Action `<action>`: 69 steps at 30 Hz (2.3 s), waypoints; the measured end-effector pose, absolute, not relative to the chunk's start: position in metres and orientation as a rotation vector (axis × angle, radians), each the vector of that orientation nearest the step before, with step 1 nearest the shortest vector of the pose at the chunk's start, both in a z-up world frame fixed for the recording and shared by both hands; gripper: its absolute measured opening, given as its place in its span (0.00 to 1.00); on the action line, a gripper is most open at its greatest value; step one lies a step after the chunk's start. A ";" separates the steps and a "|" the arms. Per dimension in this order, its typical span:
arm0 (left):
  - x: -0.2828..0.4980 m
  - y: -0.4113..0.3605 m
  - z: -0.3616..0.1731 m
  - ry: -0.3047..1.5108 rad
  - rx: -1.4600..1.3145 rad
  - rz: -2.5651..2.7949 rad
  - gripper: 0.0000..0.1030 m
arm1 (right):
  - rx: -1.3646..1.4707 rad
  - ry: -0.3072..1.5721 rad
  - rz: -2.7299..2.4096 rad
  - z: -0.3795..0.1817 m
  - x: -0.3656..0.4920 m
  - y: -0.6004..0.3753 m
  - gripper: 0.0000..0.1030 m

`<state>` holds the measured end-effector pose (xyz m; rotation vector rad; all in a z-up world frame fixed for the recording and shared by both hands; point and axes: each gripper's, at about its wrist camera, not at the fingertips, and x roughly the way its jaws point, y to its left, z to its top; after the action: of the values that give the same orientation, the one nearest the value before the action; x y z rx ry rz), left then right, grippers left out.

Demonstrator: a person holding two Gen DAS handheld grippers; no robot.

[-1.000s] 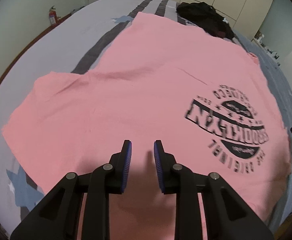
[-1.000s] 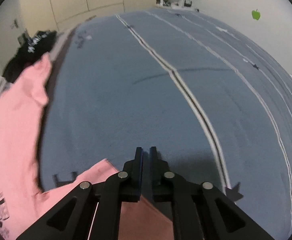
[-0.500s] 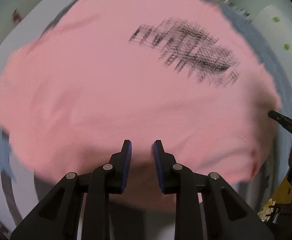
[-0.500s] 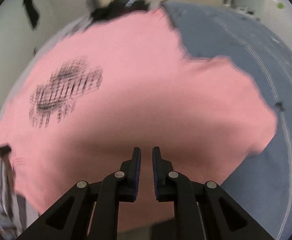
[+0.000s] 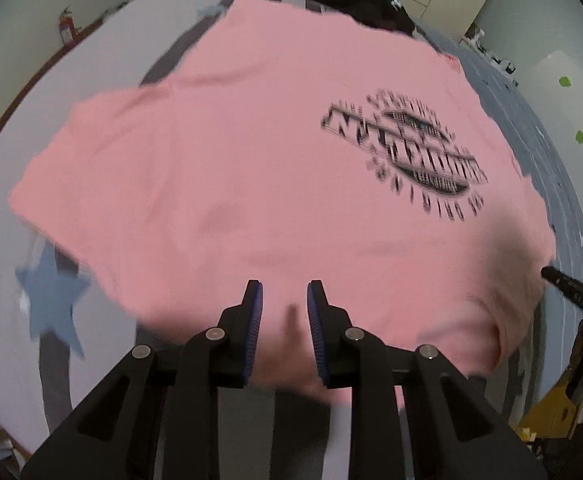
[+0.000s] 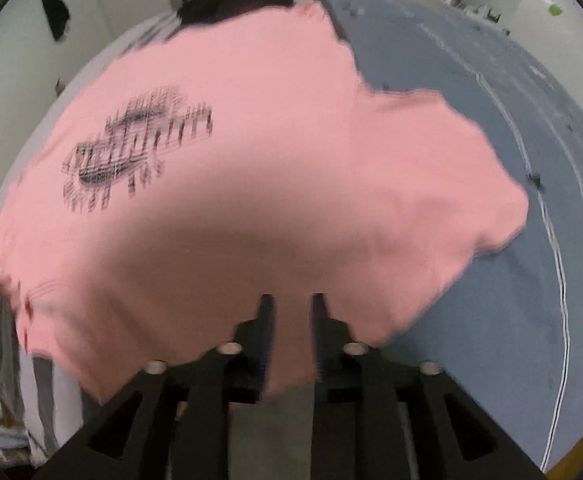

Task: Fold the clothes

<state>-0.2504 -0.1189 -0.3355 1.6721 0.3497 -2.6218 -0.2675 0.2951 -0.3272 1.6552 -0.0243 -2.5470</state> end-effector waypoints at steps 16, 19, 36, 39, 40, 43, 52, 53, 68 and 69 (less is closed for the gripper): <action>-0.422 -0.166 -0.342 0.312 1.367 -2.639 0.25 | 1.432 0.067 -2.781 -0.317 -0.502 0.291 0.43; -0.468 -0.170 -0.354 0.278 1.321 -2.656 0.25 | 1.401 0.068 -2.809 -0.320 -0.561 0.297 0.59; -0.577 -0.177 -0.393 0.145 1.357 -2.771 0.25 | 1.442 -0.018 -2.775 -0.346 -0.772 0.293 0.60; -0.579 -0.179 -0.395 0.151 1.352 -2.776 0.25 | 1.482 -0.013 -2.757 -0.350 -0.792 0.289 0.60; -0.579 -0.179 -0.395 0.153 1.350 -2.778 0.25 | 1.516 -0.003 -2.749 -0.354 -0.799 0.288 0.58; -0.578 -0.181 -0.397 0.169 1.342 -2.787 0.25 | 1.609 -0.070 -2.673 -0.363 -0.819 0.293 0.26; -0.577 -0.183 -0.397 0.183 1.349 -2.789 0.25 | 1.249 -0.209 -2.824 -0.286 -0.816 0.326 0.15; -0.577 -0.184 -0.397 0.182 1.350 -2.789 0.25 | 1.327 -0.153 -2.858 -0.296 -0.820 0.332 0.18; -0.577 -0.181 -0.397 0.160 1.363 -2.778 0.25 | 1.453 -0.033 -2.812 -0.320 -0.789 0.326 0.19; -0.577 -0.181 -0.397 0.161 1.365 -2.777 0.25 | 1.491 0.006 -2.794 -0.330 -0.786 0.321 0.19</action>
<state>-0.5773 -0.1813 -0.3971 1.3650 0.1613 -2.7770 -0.7857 0.3209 -0.3298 1.4906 0.0064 -2.7942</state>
